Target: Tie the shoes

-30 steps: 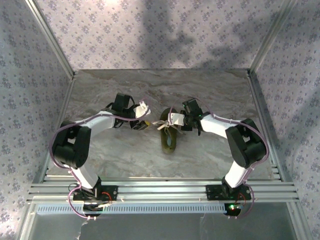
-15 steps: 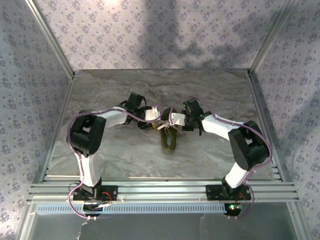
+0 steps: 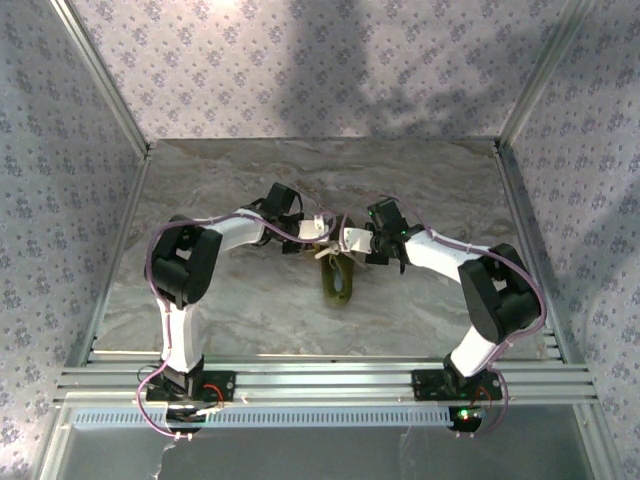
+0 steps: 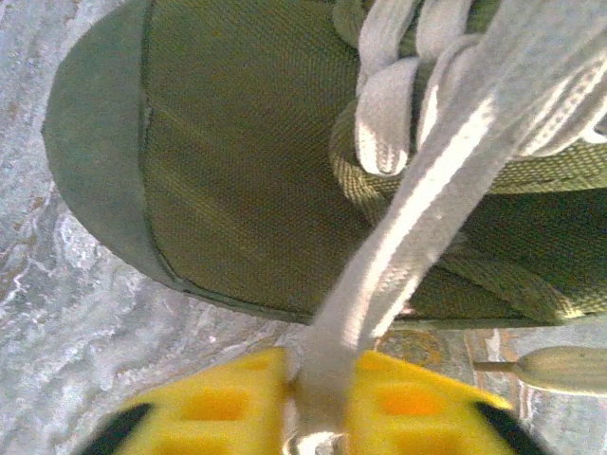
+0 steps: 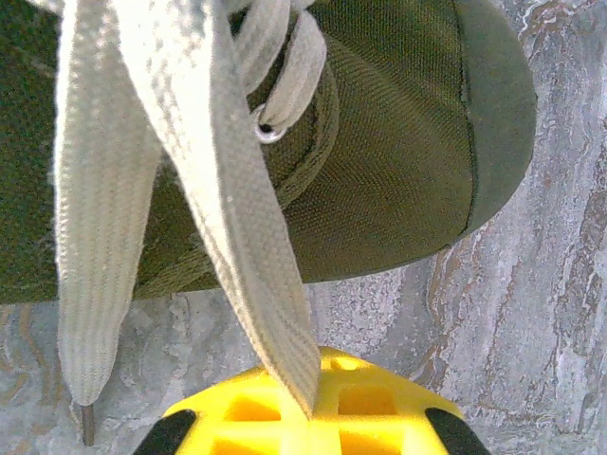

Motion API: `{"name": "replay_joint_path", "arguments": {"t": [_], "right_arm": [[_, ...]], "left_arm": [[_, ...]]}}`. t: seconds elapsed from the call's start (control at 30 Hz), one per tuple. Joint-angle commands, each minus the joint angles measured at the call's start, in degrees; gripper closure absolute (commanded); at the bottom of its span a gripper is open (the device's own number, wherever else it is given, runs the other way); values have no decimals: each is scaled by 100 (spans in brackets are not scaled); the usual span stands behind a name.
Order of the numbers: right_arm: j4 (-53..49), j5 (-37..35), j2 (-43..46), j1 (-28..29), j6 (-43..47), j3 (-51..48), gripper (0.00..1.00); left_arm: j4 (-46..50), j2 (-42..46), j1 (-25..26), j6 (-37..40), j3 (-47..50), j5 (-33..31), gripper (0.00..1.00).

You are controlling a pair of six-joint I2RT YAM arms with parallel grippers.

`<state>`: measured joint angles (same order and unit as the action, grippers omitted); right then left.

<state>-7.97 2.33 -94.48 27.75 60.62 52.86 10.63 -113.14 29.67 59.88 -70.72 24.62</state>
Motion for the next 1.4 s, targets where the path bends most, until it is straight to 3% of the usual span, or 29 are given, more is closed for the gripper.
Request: {"name": "replay_joint_path", "arguments": {"t": [0.0, 0.4, 0.87, 1.37], "right_arm": [[-177, 89, 175, -52, -173, -57, 100], [-730, 247, 221, -137, -445, 100, 100], [-2198, 122, -212, -171, -1163, 1003, 100], [-2900, 242, -619, -472, -1567, 1295, 100]], "left_arm": [[307, 272, -61, 161, 44, 148, 100], [1087, 967, -269, -114, 46, 233, 100], [1537, 980, -287, -706, 187, -746, 100], [1409, 908, -348, -1166, 486, -1108, 100]]}}
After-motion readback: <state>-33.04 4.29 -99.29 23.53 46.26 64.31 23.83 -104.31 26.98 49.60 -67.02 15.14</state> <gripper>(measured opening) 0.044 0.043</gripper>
